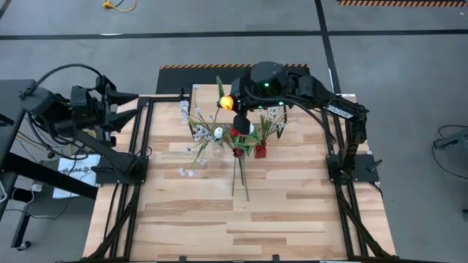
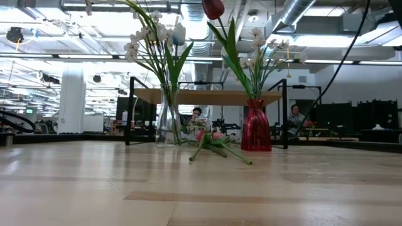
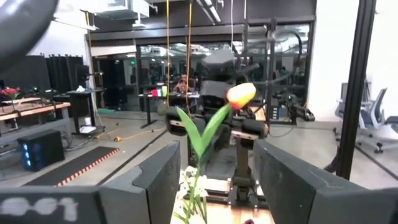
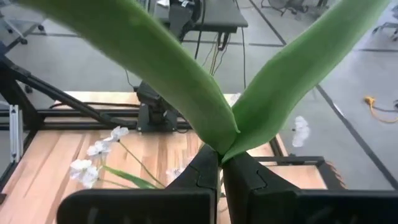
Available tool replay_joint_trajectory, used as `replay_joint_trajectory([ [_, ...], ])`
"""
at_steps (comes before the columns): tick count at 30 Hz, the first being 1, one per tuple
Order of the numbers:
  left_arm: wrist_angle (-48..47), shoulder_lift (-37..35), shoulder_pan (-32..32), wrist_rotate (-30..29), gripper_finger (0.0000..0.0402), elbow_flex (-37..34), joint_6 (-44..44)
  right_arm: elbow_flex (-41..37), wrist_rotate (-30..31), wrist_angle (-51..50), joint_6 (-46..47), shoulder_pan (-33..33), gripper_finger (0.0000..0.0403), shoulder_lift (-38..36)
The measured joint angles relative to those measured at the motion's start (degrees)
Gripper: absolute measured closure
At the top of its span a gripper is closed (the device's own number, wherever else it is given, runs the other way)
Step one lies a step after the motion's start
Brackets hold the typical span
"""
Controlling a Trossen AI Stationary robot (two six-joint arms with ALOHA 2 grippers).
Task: Pick and place flowers into a vace then onto a shelf
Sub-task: Put the yellow flower into the transparent vase
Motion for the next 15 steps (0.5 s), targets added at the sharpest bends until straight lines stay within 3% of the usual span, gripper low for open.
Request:
replay_joint_trajectory([
  [15, 2.16, 0.62, 0.0, 1.61, 0.0209, -2.98, -1.88, -0.2, -1.9, -1.53, 1.22, 0.68, 0.0402, 8.27],
])
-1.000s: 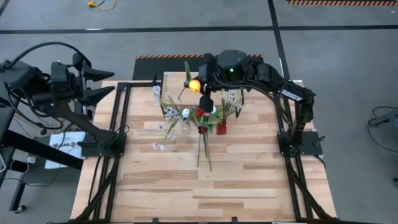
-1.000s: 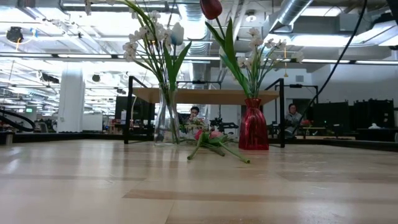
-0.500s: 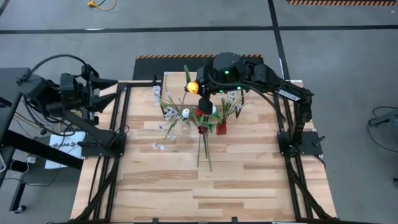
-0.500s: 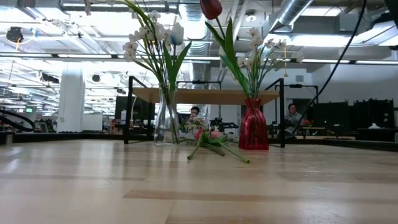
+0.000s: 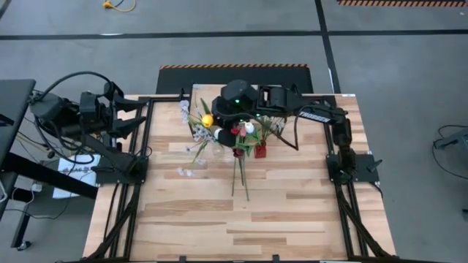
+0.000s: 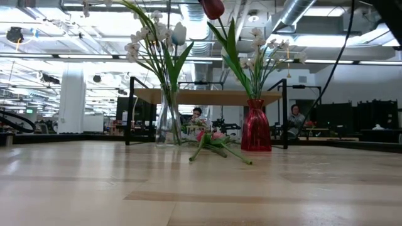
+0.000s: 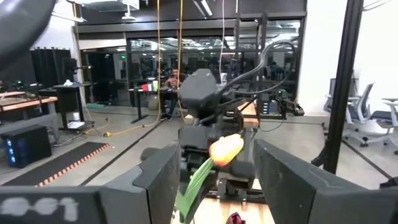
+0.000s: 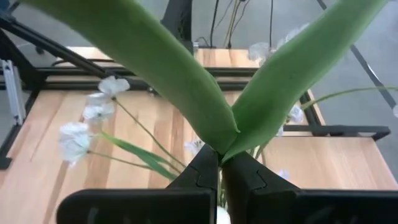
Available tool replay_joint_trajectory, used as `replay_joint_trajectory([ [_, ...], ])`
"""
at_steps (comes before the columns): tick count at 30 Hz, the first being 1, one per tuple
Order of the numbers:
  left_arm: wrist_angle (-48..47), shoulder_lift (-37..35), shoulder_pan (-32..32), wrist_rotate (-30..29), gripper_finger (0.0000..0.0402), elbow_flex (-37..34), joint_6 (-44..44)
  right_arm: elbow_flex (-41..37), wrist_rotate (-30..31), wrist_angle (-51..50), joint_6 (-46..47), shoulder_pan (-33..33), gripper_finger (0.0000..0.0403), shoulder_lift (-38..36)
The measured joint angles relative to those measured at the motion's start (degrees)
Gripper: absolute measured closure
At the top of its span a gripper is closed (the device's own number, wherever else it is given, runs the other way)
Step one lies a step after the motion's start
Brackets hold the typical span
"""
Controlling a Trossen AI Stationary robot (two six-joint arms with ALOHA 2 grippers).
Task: Pick and place flowers into a vace then onto a shelf
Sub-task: Put the yellow flower into the transparent vase
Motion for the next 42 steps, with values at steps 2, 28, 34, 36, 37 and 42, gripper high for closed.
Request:
replay_joint_trajectory([
  [2, 0.0, 0.0, 0.0, 0.0, 0.0209, 0.0, -0.02, 0.02, 0.04, -0.44, -0.1, -0.21, 0.0402, 0.32],
  [28, -0.08, 0.02, 0.0, -0.02, 0.0209, 0.0, 1.49, 0.04, -0.62, -7.21, -0.53, -0.99, 0.0322, 6.73],
  [34, -0.08, 0.02, 0.0, -0.02, 0.0209, 0.02, 1.49, 0.04, -1.56, -8.32, -0.56, -1.01, 0.0267, 6.73],
  [36, -0.07, 0.02, 0.0, -0.02, 0.0209, 0.02, 1.48, 0.32, -1.56, -9.15, -0.6, -1.01, 0.025, 6.73],
  [37, -0.08, 0.02, 0.0, -0.02, 0.0209, 0.02, 1.46, 0.81, -1.56, -10.03, -0.66, -1.01, 0.0242, 6.73],
  [42, -0.08, 0.02, 0.0, -0.04, 0.0209, 0.02, 1.36, 1.24, -1.18, -13.45, -1.71, -1.12, 0.0215, 5.52],
])
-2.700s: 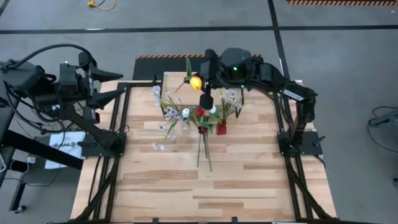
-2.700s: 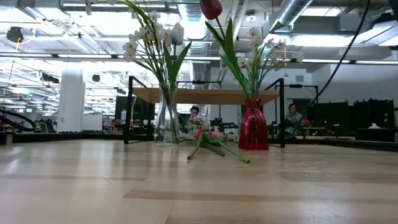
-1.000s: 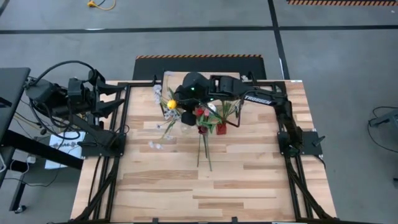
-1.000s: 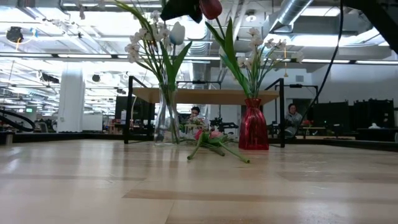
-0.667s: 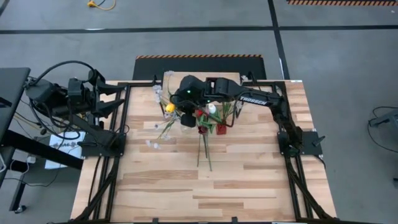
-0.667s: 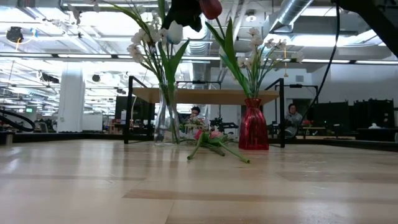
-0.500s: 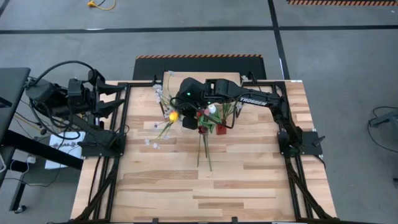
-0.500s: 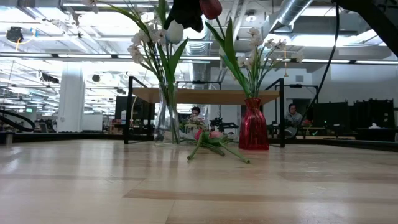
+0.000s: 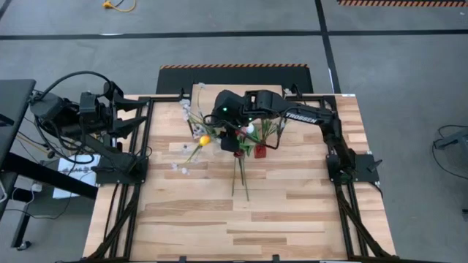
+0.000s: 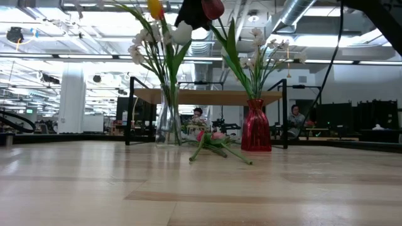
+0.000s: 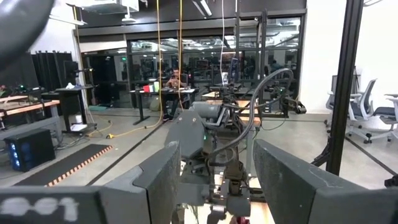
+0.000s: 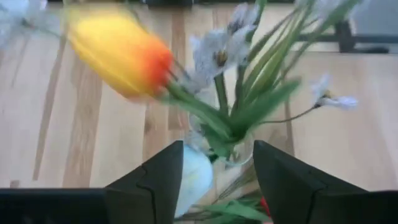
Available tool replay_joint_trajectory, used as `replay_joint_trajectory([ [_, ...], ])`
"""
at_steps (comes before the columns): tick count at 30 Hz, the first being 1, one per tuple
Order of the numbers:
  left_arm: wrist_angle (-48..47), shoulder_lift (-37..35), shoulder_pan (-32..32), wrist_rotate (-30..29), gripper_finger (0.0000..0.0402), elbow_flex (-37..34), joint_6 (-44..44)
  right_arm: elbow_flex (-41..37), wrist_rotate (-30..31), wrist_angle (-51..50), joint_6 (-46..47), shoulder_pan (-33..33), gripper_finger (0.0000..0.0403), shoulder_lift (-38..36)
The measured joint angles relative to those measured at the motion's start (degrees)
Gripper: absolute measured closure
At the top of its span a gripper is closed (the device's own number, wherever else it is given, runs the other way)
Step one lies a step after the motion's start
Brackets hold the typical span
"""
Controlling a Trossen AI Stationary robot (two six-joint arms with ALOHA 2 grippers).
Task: Pick and place flowers into a vace then onto a shelf
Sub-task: Put the yellow flower into the transparent vase, then put the pink flower into the red vase
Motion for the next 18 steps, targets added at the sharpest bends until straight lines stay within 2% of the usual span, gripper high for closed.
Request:
replay_joint_trajectory([
  [10, -0.32, 0.44, 0.0, -0.04, 0.0209, 0.02, -0.72, 0.2, 0.49, -1.11, -0.38, -0.35, 0.0219, -5.06],
  [18, -1.64, 1.96, 0.0, 0.76, 0.0209, 0.02, -0.34, 0.17, 7.06, -0.87, 0.45, -0.37, 0.0239, -13.11],
])
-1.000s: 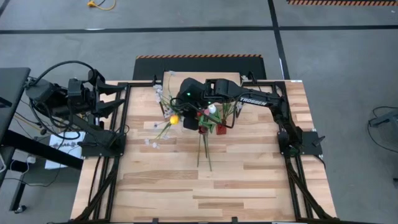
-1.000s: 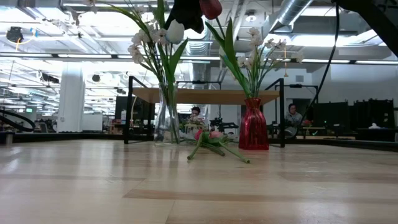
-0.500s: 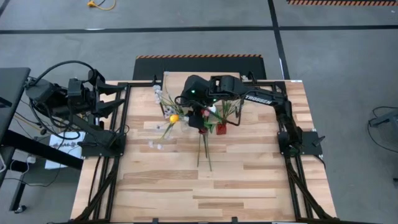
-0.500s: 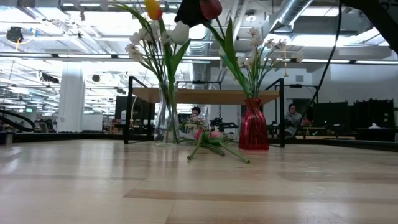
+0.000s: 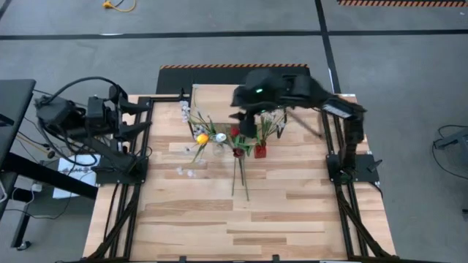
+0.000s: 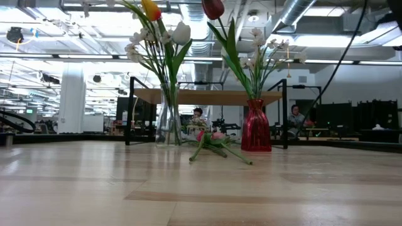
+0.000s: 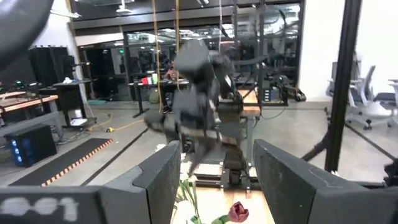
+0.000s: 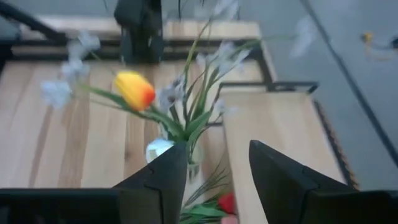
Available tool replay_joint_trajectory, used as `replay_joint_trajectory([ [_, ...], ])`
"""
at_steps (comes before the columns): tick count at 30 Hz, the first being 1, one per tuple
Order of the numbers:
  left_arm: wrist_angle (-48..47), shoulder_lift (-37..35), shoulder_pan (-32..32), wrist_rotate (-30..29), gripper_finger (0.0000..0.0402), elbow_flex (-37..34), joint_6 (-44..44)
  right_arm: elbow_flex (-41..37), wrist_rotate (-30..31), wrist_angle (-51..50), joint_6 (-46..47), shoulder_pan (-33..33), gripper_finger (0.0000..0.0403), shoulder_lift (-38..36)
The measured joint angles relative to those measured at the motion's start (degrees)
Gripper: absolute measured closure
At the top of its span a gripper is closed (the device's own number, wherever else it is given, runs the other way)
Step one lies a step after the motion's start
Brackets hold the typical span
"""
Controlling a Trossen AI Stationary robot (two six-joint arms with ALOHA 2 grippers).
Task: Pick and place flowers into a vace then onto a shelf
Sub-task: Put the pink flower into the red vase
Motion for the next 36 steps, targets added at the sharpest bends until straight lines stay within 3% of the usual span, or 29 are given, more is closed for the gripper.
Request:
replay_joint_trajectory([
  [5, 0.0, 1.98, -0.02, 1.53, 0.0209, 0.0, 1.52, 0.01, 1.03, 0.5, 3.27, 0.0, 0.0255, -6.3],
  [9, -0.06, 1.93, -0.02, 2.2, 0.0209, 0.0, -2.48, 0.04, 1.57, -1.74, 9.37, 0.66, 0.0269, -11.31],
  [16, 0.93, 1.91, -0.02, 2.09, 0.0209, 0.0, -7.42, 0.04, 13.95, -16.5, 27.47, 7.77, 0.0284, -15.92],
  [19, 0.56, 1.93, -0.02, 1.77, 0.0209, 0.0, -7.57, -0.17, 17.2, -23.27, 37.28, 11.96, 0.0283, -16.01],
  [27, -2.71, 0.88, -0.02, 2.52, 0.0209, 0.0, -7.63, -6.31, 19.79, -22.6, 49.65, 23.92, 0.028, -14.27],
  [36, -9.86, -4.66, -0.02, 9.83, 0.0209, 0.0, -9.92, -6.95, 33.23, -22.48, 79.12, 33.42, 0.0285, -6.67],
])
